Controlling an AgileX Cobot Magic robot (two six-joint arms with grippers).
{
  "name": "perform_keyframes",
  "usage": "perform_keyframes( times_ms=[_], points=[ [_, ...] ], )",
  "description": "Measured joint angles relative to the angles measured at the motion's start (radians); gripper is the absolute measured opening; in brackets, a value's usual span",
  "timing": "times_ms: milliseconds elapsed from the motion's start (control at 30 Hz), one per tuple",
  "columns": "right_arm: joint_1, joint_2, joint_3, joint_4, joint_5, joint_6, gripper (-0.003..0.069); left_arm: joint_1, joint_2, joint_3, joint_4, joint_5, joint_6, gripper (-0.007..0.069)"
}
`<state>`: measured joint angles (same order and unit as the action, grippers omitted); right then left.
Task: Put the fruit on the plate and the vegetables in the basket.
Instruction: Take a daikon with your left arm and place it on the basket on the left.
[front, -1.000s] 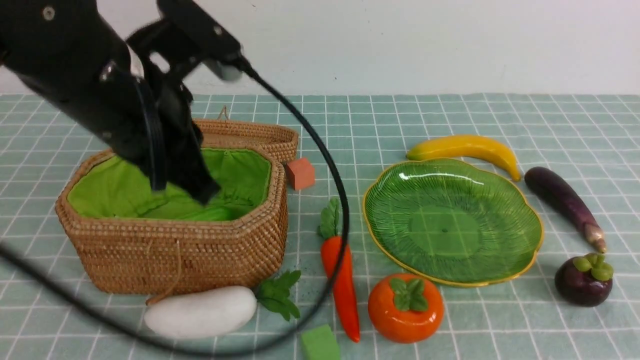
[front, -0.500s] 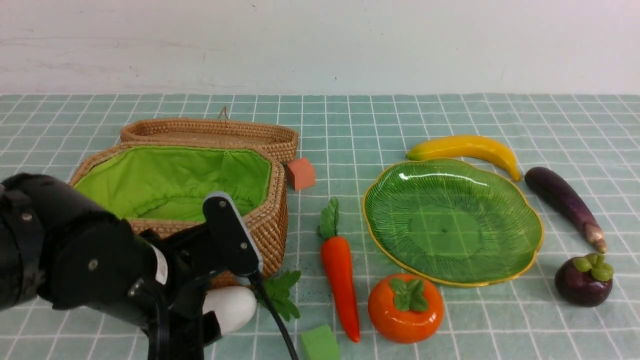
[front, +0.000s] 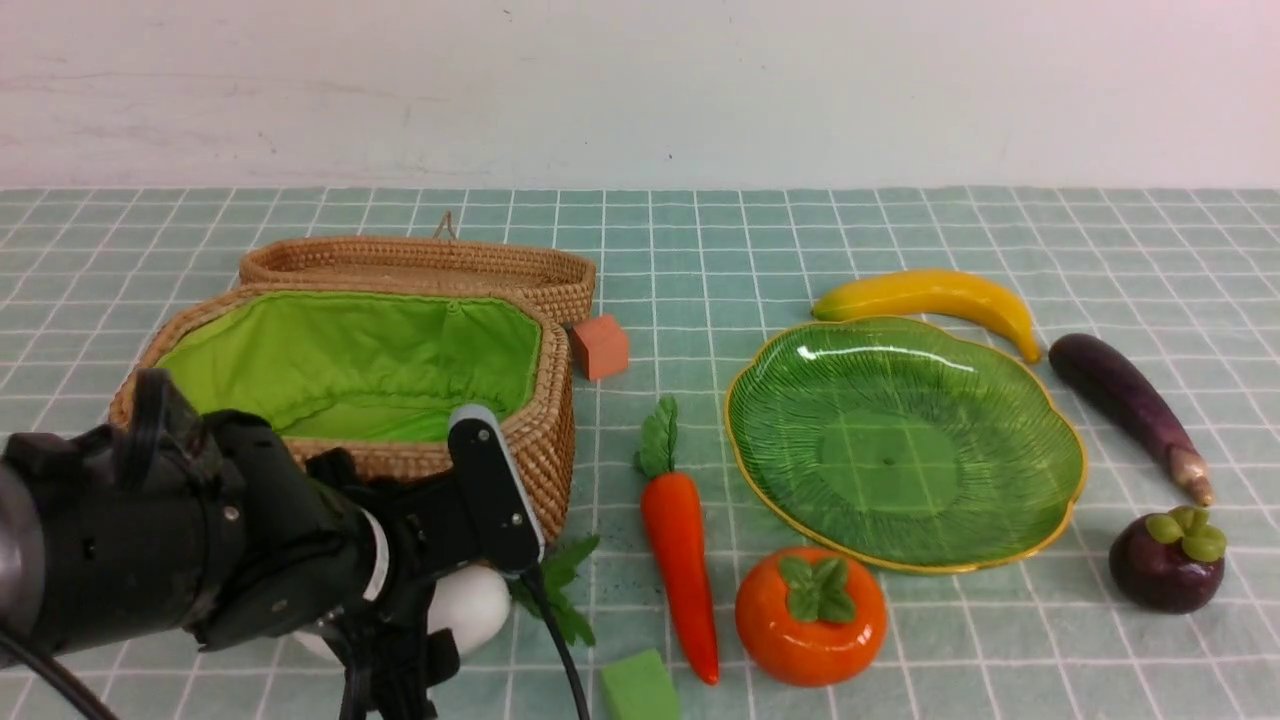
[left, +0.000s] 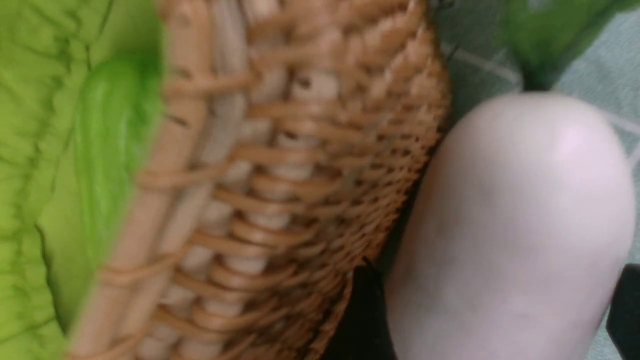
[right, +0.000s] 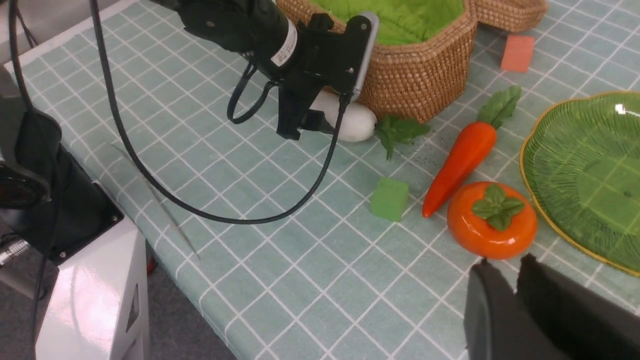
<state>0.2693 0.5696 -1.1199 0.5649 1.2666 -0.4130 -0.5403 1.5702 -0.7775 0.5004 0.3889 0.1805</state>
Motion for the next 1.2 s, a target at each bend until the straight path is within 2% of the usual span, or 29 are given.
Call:
perform_keyframes(
  times_ms=[267, 367, 467, 600, 800, 900, 1000, 1200],
  points=[
    [0.000, -0.005, 0.000, 0.022, 0.000, -0.005, 0.0087, 0.000, 0.079, 0.000, 0.037, 0.002, -0.036, 0.0581],
    [0.000, -0.019, 0.000, 0.025, 0.000, -0.007, 0.0087, 0.000, 0.080, -0.001, 0.033, 0.005, -0.042, 0.0499],
    [0.000, -0.031, 0.000, 0.025, 0.000, -0.019, 0.0087, -0.005, 0.063, -0.001, 0.009, 0.034, -0.043, 0.0498],
    [0.000, -0.042, 0.000, 0.025, 0.000, -0.025, 0.0087, -0.046, 0.013, -0.001, -0.001, 0.078, -0.043, 0.0498],
    [0.000, -0.050, 0.000, 0.025, -0.003, -0.025, 0.0087, -0.183, -0.178, -0.018, -0.061, 0.183, -0.046, 0.0498],
    [0.000, -0.050, 0.000, 0.025, -0.020, -0.025, 0.0087, -0.196, -0.227, -0.060, -0.069, 0.250, -0.046, 0.0498],
    [0.000, -0.050, 0.000, 0.027, -0.069, -0.025, 0.0087, -0.163, -0.277, -0.212, 0.004, 0.363, -0.016, 0.0498],
    [0.000, -0.050, 0.000, 0.042, -0.200, -0.025, 0.0087, -0.011, -0.226, -0.402, 0.019, 0.394, 0.126, 0.0498]
  ],
)
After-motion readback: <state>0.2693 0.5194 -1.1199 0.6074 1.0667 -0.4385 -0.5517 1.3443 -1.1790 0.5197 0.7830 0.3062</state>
